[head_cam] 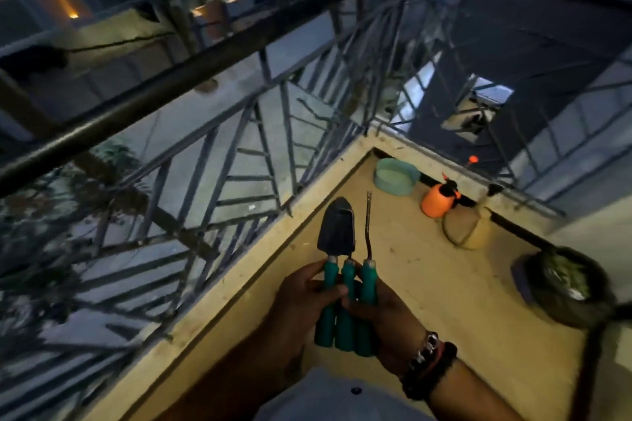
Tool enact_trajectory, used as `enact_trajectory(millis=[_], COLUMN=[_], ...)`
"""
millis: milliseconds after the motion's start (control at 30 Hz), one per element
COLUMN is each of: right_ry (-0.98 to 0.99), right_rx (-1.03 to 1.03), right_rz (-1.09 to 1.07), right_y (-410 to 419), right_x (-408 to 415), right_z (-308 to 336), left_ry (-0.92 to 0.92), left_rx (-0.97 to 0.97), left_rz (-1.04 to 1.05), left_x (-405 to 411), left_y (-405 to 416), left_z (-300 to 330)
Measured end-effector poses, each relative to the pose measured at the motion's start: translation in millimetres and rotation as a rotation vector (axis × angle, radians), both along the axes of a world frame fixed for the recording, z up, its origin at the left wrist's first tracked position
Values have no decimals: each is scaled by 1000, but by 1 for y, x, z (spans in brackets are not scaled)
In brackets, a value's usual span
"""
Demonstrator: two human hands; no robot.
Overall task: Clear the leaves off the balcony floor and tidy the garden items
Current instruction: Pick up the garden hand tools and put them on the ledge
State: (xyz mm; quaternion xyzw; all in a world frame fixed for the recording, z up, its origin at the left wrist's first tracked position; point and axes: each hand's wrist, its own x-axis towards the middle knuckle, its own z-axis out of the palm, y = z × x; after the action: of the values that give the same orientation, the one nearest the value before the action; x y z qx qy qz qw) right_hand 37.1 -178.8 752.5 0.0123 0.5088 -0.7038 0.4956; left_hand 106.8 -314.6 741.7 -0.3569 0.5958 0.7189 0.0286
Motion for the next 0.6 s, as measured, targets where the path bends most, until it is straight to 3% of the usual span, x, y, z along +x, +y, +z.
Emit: enact_trajectory(millis=[167, 600], right_ry=[-70, -69], right_rx=[-76, -37], right_rz=[-148, -335], right_y=[-11, -12], right_x=[-33, -202], right_z=[-6, -24], left_ry=[11, -41], left_rx=[53, 219], left_rz=[-169, -262], left_x=[-57, -249], left_y=[-21, -25], left_z=[-9, -42])
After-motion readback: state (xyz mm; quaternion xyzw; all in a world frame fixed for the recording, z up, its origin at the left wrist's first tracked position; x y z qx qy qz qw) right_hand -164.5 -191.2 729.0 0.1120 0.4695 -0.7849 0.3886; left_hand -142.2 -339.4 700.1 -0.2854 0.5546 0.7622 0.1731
